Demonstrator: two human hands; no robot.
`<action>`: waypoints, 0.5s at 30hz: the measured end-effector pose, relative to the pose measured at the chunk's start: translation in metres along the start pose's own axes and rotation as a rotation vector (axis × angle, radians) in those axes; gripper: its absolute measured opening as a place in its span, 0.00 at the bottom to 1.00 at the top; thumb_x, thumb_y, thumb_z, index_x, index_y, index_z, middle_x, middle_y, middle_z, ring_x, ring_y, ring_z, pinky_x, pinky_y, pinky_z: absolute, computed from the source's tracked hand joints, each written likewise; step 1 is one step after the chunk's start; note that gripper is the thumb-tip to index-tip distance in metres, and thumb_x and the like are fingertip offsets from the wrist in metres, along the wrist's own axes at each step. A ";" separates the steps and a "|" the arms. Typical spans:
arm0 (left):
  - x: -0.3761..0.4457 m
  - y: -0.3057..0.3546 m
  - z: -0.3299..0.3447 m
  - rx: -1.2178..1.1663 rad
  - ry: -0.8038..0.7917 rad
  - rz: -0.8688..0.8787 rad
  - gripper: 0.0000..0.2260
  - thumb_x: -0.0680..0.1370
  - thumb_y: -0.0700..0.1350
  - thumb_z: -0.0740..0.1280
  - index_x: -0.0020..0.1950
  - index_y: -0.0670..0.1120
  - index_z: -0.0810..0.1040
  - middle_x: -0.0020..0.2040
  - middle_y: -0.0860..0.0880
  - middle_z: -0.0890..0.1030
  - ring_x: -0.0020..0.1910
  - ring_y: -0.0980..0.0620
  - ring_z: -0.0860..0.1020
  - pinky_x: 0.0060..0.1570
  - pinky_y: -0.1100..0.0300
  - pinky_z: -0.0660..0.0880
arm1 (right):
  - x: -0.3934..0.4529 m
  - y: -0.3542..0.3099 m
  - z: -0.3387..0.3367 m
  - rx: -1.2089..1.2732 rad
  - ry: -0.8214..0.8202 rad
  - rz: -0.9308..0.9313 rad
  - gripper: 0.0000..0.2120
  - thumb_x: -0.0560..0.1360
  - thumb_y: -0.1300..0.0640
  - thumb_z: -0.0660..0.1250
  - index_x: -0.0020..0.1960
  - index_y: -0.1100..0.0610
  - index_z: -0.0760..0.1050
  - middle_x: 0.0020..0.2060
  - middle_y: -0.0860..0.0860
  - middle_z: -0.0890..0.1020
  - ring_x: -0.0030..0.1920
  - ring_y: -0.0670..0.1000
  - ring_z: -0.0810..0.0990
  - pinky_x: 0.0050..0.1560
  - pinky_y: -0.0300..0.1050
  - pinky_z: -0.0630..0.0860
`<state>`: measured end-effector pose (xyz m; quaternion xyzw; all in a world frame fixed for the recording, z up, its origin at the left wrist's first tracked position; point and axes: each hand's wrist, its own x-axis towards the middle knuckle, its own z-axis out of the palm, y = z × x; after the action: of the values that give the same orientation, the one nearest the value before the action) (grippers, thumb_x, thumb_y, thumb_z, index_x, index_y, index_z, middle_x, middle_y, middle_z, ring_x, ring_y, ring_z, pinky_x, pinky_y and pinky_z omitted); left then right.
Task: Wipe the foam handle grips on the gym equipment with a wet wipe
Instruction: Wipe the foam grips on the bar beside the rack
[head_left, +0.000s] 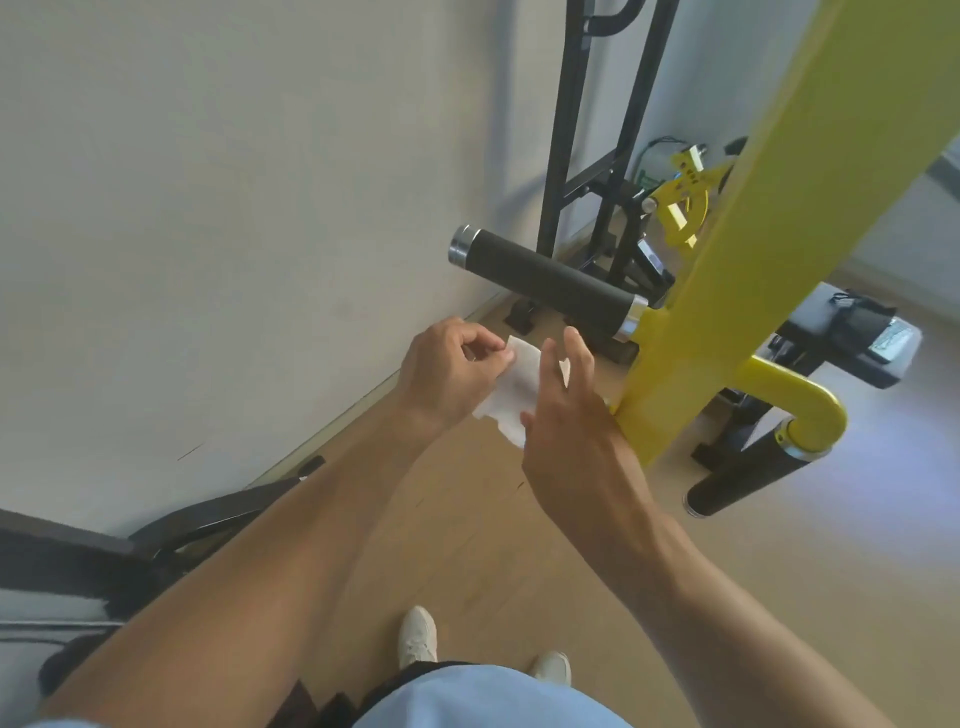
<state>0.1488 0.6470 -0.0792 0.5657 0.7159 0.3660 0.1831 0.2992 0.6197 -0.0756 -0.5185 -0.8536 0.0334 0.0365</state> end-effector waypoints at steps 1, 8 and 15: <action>0.003 -0.003 0.000 -0.002 -0.007 -0.002 0.05 0.75 0.53 0.72 0.42 0.54 0.82 0.44 0.53 0.84 0.40 0.57 0.79 0.45 0.54 0.82 | 0.003 -0.004 -0.004 0.031 0.039 0.071 0.21 0.78 0.59 0.66 0.69 0.66 0.71 0.73 0.67 0.65 0.68 0.69 0.69 0.58 0.60 0.77; 0.006 -0.036 -0.005 -0.198 -0.053 -0.003 0.03 0.79 0.47 0.70 0.48 0.52 0.84 0.41 0.62 0.82 0.43 0.72 0.79 0.43 0.73 0.75 | 0.033 -0.013 0.009 -0.010 0.087 0.046 0.12 0.80 0.54 0.65 0.58 0.61 0.77 0.47 0.56 0.84 0.49 0.59 0.82 0.53 0.52 0.75; 0.009 -0.051 -0.008 -0.237 -0.185 0.137 0.09 0.78 0.47 0.71 0.58 0.50 0.85 0.50 0.60 0.83 0.51 0.80 0.75 0.54 0.80 0.69 | 0.028 0.005 0.009 -0.299 0.179 0.001 0.13 0.73 0.63 0.61 0.54 0.64 0.80 0.36 0.56 0.83 0.33 0.58 0.82 0.35 0.47 0.74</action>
<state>0.1061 0.6484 -0.1099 0.6189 0.6077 0.4058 0.2881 0.2898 0.6467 -0.0843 -0.5195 -0.8421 -0.1404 0.0349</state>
